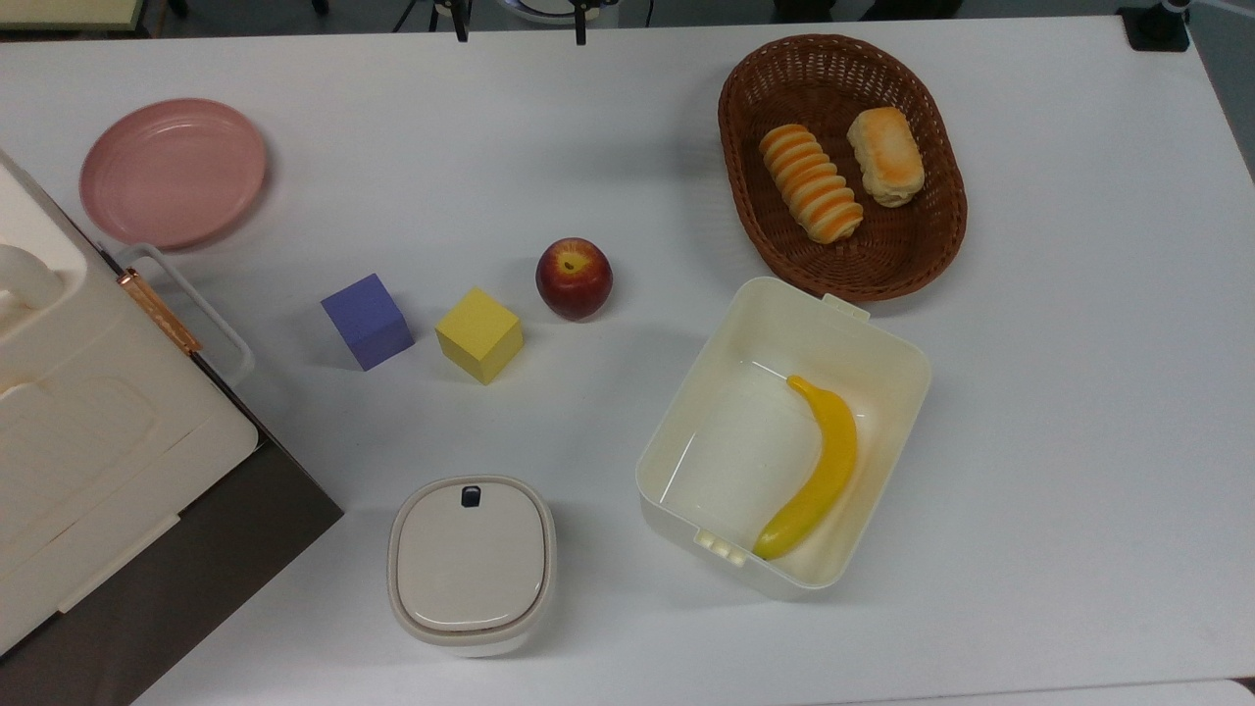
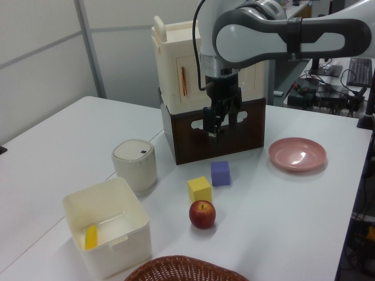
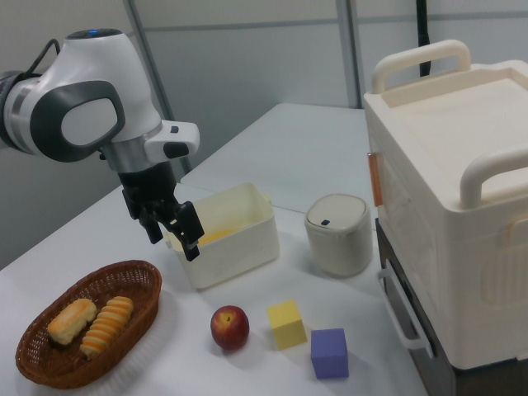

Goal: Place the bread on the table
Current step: 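Move the gripper over the ridged bread roll in the wicker basket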

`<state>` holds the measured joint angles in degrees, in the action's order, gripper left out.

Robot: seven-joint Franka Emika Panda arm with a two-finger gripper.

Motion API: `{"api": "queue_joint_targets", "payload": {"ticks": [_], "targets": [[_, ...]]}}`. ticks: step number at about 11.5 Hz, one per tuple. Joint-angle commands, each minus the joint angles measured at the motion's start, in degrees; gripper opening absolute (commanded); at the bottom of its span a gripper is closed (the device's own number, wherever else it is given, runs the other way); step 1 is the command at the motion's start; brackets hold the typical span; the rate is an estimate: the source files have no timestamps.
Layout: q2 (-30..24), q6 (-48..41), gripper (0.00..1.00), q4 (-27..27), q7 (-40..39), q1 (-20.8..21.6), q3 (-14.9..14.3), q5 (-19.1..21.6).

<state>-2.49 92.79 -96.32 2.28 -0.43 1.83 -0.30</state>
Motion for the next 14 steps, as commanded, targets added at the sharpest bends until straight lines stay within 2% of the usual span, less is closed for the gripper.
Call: {"api": "queue_joint_targets", "payload": {"ticks": [1, 6, 9, 14], "targets": [[-0.1, -0.6, 1.00, 0.0, -0.9, -0.6, 0.2, 0.7], [0.3, -0.4, 1.00, -0.3, -1.0, 0.2, 0.8, 1.0], [1.3, 1.8, 1.00, -0.4, -0.8, 4.5, 1.0, 1.2], [3.9, 4.0, 1.00, -1.7, -0.3, 16.3, 1.7, 1.2]]}}
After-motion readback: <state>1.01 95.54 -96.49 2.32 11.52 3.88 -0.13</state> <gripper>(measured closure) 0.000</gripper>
